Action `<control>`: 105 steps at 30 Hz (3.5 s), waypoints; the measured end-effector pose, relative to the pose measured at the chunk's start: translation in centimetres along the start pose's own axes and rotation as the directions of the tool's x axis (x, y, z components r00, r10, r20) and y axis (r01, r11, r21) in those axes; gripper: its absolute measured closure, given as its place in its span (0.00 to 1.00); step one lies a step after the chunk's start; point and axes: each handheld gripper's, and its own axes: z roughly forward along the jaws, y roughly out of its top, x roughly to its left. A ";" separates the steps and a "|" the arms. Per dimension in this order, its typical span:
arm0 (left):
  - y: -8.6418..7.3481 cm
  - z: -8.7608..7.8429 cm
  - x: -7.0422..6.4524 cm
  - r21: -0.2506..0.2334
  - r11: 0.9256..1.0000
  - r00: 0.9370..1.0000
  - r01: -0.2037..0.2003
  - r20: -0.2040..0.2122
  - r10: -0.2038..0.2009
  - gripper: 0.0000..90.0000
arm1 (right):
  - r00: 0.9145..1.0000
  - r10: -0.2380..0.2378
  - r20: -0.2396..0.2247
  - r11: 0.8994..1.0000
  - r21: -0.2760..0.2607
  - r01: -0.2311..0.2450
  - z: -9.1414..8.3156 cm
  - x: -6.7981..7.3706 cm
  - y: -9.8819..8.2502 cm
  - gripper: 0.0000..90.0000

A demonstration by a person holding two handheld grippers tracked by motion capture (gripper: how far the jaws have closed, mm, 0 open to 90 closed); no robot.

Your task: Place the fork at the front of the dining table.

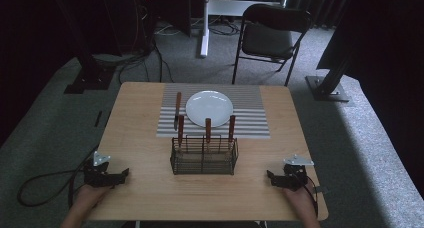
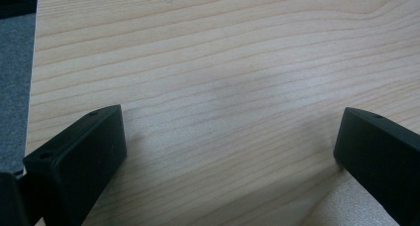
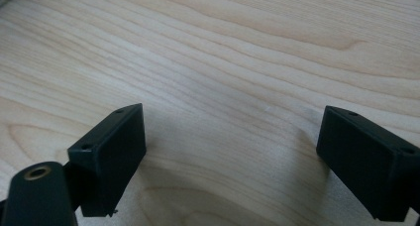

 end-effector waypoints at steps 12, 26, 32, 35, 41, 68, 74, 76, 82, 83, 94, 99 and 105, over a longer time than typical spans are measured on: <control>-0.1 -0.1 -0.1 0.000 1.000 1.000 0.001 -0.001 -0.001 0.00 | 1.000 0.008 0.013 1.000 -0.002 -0.008 -0.4 0.0 -0.4 0.12; -0.1 -0.1 -0.1 0.000 1.000 1.000 0.001 -0.001 -0.001 0.00 | 1.000 0.023 0.019 0.999 0.022 -0.023 -0.4 -0.1 -0.2 0.12; -0.1 -0.1 -0.1 0.000 1.000 1.000 0.001 -0.001 -0.001 0.00 | 0.999 0.034 0.034 0.999 0.033 -0.035 -0.8 0.5 -0.3 0.12; -0.1 -0.1 -0.1 0.001 1.000 1.000 0.001 -0.001 -0.001 0.00 | 0.998 0.055 0.015 0.998 0.020 -0.055 -1.2 0.8 -0.5 0.12; -0.1 -0.1 -0.1 0.000 1.000 1.000 0.001 -0.001 -0.001 0.00 | 0.999 0.046 0.002 0.999 0.017 -0.046 -2.0 1.5 -0.3 0.12; -0.1 -0.1 -0.1 0.000 1.000 1.000 0.001 -0.001 -0.001 0.00 | 0.991 -0.079 -0.108 0.981 -0.183 0.058 -7.3 8.4 6.7 0.14; -0.1 -0.1 -0.1 0.001 1.000 1.000 0.000 -0.001 0.000 0.00 | 0.986 -0.112 -0.127 0.973 -0.216 0.083 -7.6 9.8 8.4 0.14; -0.1 -0.1 -0.1 0.001 1.000 1.000 0.000 -0.001 0.000 0.00 | 0.982 -0.122 -0.143 0.970 -0.226 0.087 -7.7 10.1 8.9 0.14; -0.1 -0.1 -0.1 0.000 1.000 1.000 0.001 -0.001 -0.001 0.00 | 0.977 -0.152 -0.151 0.962 -0.249 0.112 -7.6 11.5 10.4 0.15; -0.1 -0.1 -0.1 0.000 1.000 1.000 0.000 -0.001 0.000 0.00 | 0.976 -0.155 -0.151 0.962 -0.250 0.114 -7.6 11.7 10.5 0.15; -0.1 -0.1 -0.1 0.000 1.000 1.000 0.000 -0.001 0.000 0.00 | 0.974 -0.167 -0.156 0.948 -0.296 0.115 -7.2 14.1 12.6 0.15; -0.1 -0.1 -0.1 0.000 1.000 1.000 0.000 -0.002 0.000 0.00 | 0.974 -0.168 -0.151 0.943 -0.314 0.114 -6.9 15.0 13.4 0.15; -0.1 -0.1 -0.1 0.000 1.000 1.000 0.000 -0.001 0.000 0.00 | 0.977 -0.161 -0.142 0.938 -0.329 0.107 -6.0 16.7 14.4 0.16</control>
